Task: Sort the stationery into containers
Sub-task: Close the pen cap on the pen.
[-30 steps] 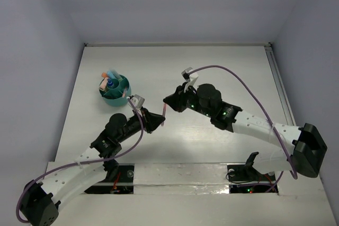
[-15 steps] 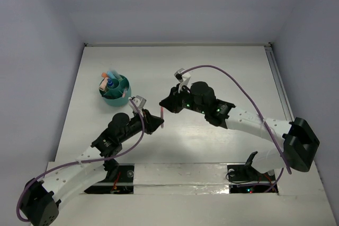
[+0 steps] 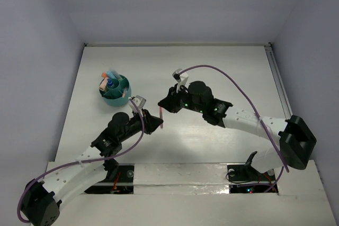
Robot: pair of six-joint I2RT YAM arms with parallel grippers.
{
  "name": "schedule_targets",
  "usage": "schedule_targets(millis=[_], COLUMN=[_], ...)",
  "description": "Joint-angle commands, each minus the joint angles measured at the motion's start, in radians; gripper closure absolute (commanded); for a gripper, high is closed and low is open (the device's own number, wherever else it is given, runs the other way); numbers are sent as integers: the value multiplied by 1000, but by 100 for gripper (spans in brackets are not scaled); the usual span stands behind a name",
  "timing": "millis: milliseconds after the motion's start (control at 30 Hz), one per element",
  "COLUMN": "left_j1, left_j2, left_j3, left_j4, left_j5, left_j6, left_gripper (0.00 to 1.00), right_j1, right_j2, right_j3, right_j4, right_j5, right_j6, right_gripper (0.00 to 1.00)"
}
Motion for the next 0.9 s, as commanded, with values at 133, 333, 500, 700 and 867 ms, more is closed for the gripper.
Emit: schedule_targets(millis=[133, 333, 500, 700, 867], left_j1=[35, 35, 35, 35, 35], left_j2=[-11, -14, -22, 18, 22], left_j3=[57, 41, 41, 27, 27], left_j4=[399, 402, 399, 448, 447], left_j5=[-6, 8, 0, 16, 16], left_j6=[-26, -29, -18, -41, -40], left_gripper=[100, 100, 100, 100, 100], right_j1=[35, 35, 35, 5, -5], right_j2=[15, 27, 1, -36, -48], right_j3=[-22, 2, 13, 50, 57], right_j4=[-201, -189, -189, -145, -140], right_j5=[-40, -15, 66, 79, 76], right_j6=[18, 23, 19, 2, -6], right_gripper=[90, 82, 68, 51, 52])
